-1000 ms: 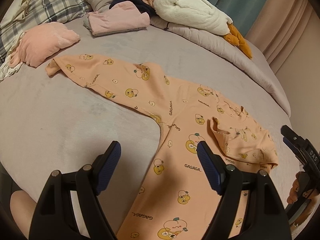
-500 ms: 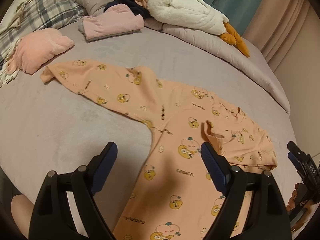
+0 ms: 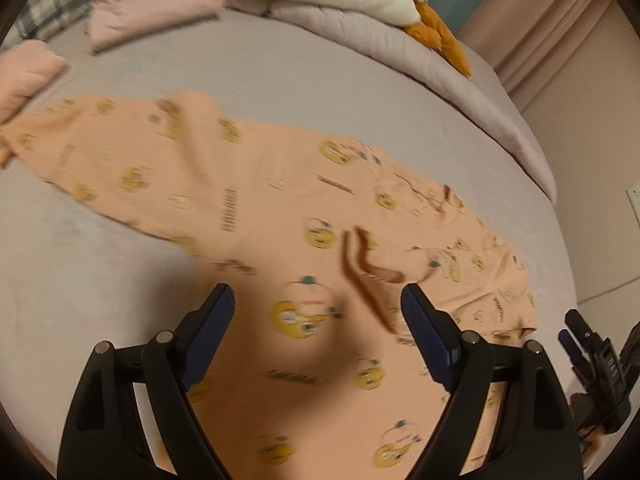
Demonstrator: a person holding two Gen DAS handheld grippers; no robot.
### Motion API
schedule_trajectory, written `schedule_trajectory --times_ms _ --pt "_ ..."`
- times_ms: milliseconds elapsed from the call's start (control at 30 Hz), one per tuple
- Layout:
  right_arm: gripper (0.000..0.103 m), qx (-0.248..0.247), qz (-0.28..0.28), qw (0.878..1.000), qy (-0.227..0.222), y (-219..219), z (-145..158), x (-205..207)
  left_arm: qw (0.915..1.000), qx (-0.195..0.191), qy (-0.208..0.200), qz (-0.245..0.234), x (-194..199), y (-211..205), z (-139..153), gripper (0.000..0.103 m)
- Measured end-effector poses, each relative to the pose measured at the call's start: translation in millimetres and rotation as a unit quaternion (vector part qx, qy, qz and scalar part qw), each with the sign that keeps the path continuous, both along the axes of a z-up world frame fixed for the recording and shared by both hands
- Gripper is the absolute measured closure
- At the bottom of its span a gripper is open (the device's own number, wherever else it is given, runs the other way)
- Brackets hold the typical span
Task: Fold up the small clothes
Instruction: 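Reach the left gripper to the other sleeve cuff and grasp it, then fold the held sleeve across the body with the left gripper and release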
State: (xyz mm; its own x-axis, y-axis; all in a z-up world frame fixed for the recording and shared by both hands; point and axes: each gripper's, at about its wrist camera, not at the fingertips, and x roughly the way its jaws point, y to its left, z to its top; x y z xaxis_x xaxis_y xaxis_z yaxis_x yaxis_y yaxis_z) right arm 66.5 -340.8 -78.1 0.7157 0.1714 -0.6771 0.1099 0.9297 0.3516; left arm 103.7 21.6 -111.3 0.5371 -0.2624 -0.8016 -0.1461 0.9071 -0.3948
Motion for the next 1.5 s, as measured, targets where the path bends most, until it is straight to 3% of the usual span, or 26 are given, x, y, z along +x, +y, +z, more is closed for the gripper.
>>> schedule_trajectory --times_ms 100,233,333,400,467,633,800,900,1267,1500 --pt "0.015 0.004 -0.014 1.000 0.005 -8 -5 -3 0.9995 -0.010 0.005 -0.029 13 -20 -6 0.019" --pt "0.015 0.012 -0.025 1.000 0.012 -16 -10 -5 0.9985 0.013 0.012 -0.051 30 -41 -15 0.025" --pt "0.015 0.017 -0.030 0.999 0.015 -21 -13 -7 0.9975 0.005 0.027 -0.065 42 -50 -27 0.052" --pt "0.015 0.019 -0.034 0.999 0.018 -23 -15 -8 0.9975 0.014 0.032 -0.062 46 -52 -33 0.086" --pt "0.015 0.020 -0.037 0.999 0.021 -26 -17 -9 0.9973 0.019 0.028 -0.066 46 -53 -33 0.094" --pt "0.015 0.021 -0.041 0.999 0.023 -26 -18 -9 0.9976 0.026 0.002 -0.064 41 -49 -16 0.096" --pt "0.015 0.018 -0.038 0.999 0.023 -25 -17 -8 0.9966 0.043 -0.053 -0.047 32 -34 21 0.097" --pt "0.015 0.016 -0.035 0.999 0.021 -24 -16 -7 0.9941 0.071 -0.071 -0.040 37 -24 36 0.097" --pt "0.015 0.008 -0.013 1.000 0.021 -8 -12 1 0.9924 0.074 -0.098 -0.009 44 7 59 0.097" --pt "0.015 0.002 0.005 1.000 0.026 4 -10 10 0.9931 0.077 -0.088 0.002 47 28 50 0.097"
